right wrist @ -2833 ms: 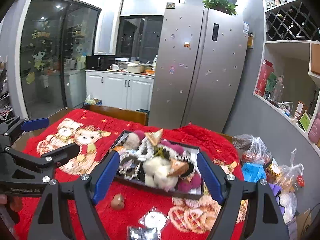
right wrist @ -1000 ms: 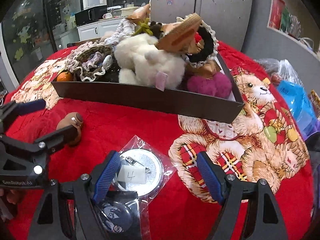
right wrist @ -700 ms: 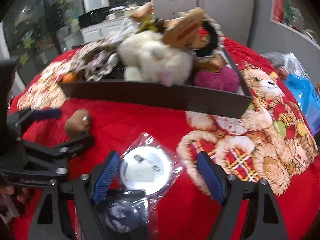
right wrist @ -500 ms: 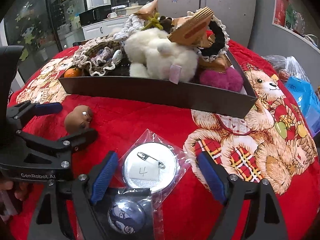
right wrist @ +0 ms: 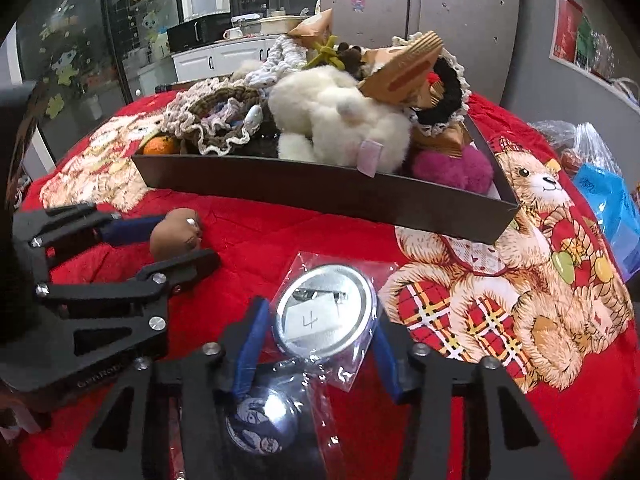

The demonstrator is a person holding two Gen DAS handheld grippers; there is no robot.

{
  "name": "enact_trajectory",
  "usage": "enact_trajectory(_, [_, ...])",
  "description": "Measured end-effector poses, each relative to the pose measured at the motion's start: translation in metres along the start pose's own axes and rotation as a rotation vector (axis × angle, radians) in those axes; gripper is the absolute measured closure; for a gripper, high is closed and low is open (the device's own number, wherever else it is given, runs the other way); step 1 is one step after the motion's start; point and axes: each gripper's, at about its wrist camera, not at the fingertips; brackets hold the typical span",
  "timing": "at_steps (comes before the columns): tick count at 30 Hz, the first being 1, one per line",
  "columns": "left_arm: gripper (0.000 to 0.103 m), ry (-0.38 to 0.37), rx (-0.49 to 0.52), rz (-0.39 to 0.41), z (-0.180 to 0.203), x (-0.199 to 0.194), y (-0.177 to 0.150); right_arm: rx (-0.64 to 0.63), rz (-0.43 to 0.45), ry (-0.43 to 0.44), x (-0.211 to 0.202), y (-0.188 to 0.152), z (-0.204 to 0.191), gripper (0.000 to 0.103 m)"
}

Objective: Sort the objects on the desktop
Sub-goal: 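Grasp the small brown plush toy with left tool while right tool grasps the clear bag with tin, then carry the plush toy and bagged tin over the box, lowering both tools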

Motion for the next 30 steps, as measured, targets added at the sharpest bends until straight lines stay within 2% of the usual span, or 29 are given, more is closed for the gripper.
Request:
enact_trajectory(1, [0.059,-0.008,-0.009,-0.002,-0.001,-0.001,0.0,0.007,0.0,0.007,-0.001,0.001,0.001,0.059])
enact_trajectory(4, [0.06,-0.024,-0.029,-0.002,-0.006,-0.001,-0.001,0.011,0.004,0.051,-0.005,0.002,0.0,0.081])
enact_trajectory(8, [0.06,-0.023,-0.043,0.002,-0.009,-0.003,-0.002,-0.03,0.012,0.054,-0.01,0.002,-0.01,0.089])
enact_trajectory(17, [0.06,-0.015,-0.065,0.022,-0.017,-0.016,-0.005,-0.042,0.039,0.072,-0.021,0.003,-0.012,0.097])
enact_trajectory(30, [0.06,-0.03,-0.103,0.076,-0.02,-0.051,0.002,-0.013,0.11,0.066,-0.048,0.016,-0.01,0.097])
Point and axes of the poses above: each gripper's, at about its wrist camera, not at the fingertips, and x roughly the way its jaws point, z to its right, y to its top, and after that the axes turned 5 degrees about -x, right-handed
